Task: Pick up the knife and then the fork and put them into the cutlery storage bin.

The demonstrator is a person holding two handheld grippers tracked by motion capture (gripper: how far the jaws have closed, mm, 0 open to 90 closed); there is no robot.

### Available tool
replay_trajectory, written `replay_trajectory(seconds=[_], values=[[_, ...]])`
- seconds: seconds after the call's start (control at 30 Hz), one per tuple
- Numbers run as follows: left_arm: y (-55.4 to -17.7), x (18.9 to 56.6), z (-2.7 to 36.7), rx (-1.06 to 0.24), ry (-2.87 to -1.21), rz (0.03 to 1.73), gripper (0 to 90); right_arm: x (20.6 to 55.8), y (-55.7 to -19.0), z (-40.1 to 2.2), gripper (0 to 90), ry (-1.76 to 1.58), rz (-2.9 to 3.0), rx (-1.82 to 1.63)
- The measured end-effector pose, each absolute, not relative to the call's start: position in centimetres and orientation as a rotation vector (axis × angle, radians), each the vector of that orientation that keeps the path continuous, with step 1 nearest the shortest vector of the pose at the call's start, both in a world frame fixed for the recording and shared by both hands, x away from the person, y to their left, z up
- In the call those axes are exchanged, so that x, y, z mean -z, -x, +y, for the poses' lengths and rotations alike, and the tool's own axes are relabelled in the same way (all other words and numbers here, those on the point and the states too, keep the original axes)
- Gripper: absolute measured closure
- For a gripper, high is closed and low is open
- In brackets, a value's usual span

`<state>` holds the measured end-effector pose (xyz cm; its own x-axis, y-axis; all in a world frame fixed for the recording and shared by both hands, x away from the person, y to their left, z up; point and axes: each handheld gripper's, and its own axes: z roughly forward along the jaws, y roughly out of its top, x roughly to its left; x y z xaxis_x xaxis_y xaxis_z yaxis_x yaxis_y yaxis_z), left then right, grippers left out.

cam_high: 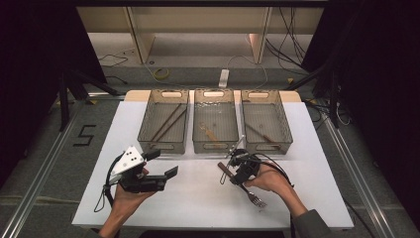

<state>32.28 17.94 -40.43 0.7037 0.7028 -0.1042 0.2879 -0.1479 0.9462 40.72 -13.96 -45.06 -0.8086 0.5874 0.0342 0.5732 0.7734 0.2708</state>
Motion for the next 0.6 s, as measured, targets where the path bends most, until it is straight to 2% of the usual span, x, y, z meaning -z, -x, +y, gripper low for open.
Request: replay_trajectory(seconds=[0.6], values=[[-32.28,40.43,17.90,-0.439,-1.732,0.796,15.6,45.76,-40.67,-13.47,73.0,-0.861,2.929,-0.348]])
